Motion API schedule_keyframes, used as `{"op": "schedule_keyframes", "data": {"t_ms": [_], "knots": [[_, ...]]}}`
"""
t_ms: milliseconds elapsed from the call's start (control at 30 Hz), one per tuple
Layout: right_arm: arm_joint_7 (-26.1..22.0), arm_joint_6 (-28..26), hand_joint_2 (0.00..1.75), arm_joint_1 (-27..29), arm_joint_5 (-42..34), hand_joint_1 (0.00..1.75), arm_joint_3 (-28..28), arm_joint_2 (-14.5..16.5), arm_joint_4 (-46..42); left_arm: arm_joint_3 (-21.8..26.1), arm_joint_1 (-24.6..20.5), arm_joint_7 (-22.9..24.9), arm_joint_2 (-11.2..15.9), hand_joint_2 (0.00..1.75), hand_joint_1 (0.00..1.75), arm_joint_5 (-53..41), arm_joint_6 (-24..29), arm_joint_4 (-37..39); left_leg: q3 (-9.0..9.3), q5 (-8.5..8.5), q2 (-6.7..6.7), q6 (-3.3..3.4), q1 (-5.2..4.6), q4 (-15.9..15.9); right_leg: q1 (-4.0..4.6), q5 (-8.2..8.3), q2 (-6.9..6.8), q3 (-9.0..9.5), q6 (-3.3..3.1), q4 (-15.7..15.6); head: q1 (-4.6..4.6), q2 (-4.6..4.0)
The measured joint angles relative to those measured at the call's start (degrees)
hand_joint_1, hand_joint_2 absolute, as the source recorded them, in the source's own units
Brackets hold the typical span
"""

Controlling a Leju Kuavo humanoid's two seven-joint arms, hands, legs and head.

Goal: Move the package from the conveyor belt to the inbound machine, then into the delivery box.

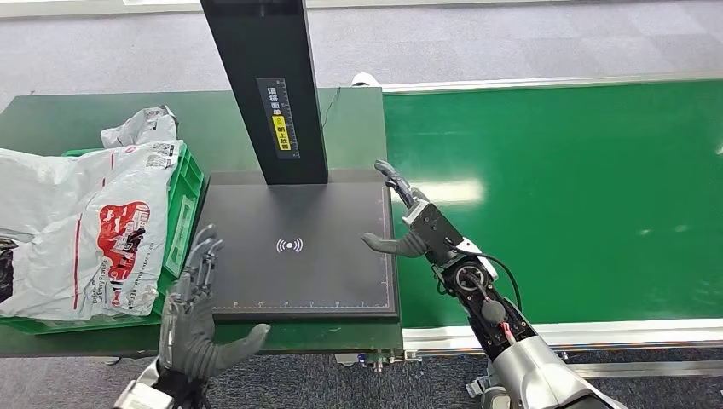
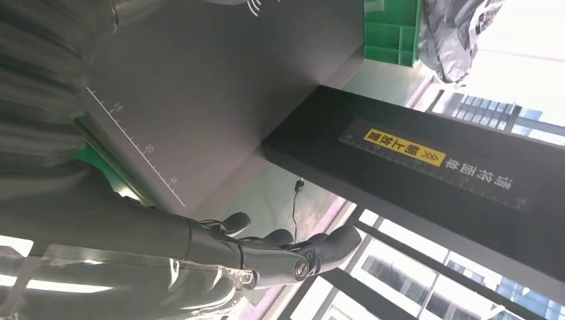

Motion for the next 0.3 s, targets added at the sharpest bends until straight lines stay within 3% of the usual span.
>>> {"op": "schedule_keyframes", "data": {"t_ms": [167,300], "knots": [[0.1,11.3,1.75,0.9,-6.4,0.0,0.2,-0.1,0.5,-1.1,-1.0,3.0,0.1,1.75,0.0,-0.9,-2.1,3.5,0.0,0.0,0.01,0.0,0.01,0.0,0.01,0.0,0.0,-0.02,0.0,0.0,0.0,0.0],[-3.4,14.9,1.75,1.8,-9.0,0.0,0.4,0.0,1.3,-1.0,-2.1,4.5,0.0,1.75,0.0,3.2,-4.8,6.3,-0.01,0.0,0.0,0.0,0.01,0.0,0.01,0.0,0.0,-0.01,0.0,0.0,0.01,0.0]]}}
